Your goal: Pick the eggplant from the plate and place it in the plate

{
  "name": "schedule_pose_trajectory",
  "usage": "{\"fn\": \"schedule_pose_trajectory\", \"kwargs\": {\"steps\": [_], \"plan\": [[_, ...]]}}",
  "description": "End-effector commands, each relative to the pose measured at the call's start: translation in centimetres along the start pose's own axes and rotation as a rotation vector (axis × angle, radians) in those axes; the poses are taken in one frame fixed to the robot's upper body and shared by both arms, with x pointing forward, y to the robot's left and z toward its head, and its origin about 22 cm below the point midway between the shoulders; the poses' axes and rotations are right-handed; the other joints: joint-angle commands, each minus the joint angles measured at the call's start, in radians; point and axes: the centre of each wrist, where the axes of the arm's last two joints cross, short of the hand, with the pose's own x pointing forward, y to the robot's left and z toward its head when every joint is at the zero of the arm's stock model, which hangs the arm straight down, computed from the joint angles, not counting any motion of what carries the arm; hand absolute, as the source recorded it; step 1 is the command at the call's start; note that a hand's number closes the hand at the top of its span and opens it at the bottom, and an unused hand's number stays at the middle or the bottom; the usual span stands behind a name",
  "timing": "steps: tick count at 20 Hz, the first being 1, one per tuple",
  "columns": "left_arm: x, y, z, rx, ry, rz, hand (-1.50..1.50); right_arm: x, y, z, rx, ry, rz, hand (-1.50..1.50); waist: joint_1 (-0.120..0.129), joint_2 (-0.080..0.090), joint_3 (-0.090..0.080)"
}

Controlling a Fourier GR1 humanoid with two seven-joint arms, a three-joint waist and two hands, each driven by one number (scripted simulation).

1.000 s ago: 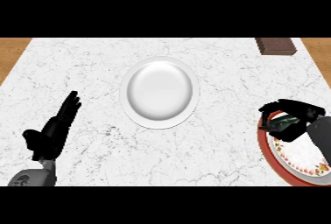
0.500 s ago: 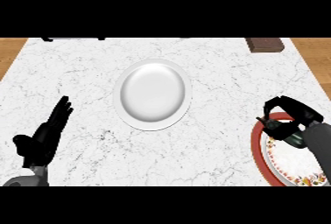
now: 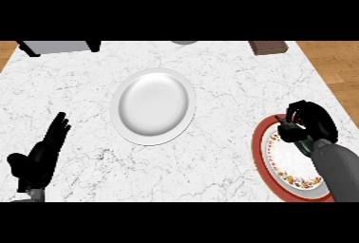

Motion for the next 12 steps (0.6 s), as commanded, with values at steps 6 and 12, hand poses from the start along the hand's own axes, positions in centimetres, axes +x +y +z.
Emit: {"fn": "schedule_pose_trajectory", "kwargs": {"steps": [6,12], "plan": [[-0.6,0.2,0.8,0.005,0.011,-0.006,0.0,10.0,-0.4,3.6,-0.352,-0.117,-0.078,1.5,-0.008,-0.006,0.0],[0.3,-0.9,0.1,-0.03,-0.009,0.002,0.0,17.1,-2.0,8.4,-0.478,-0.127,-0.085,1.5,0.038,0.02,0.004]]}}
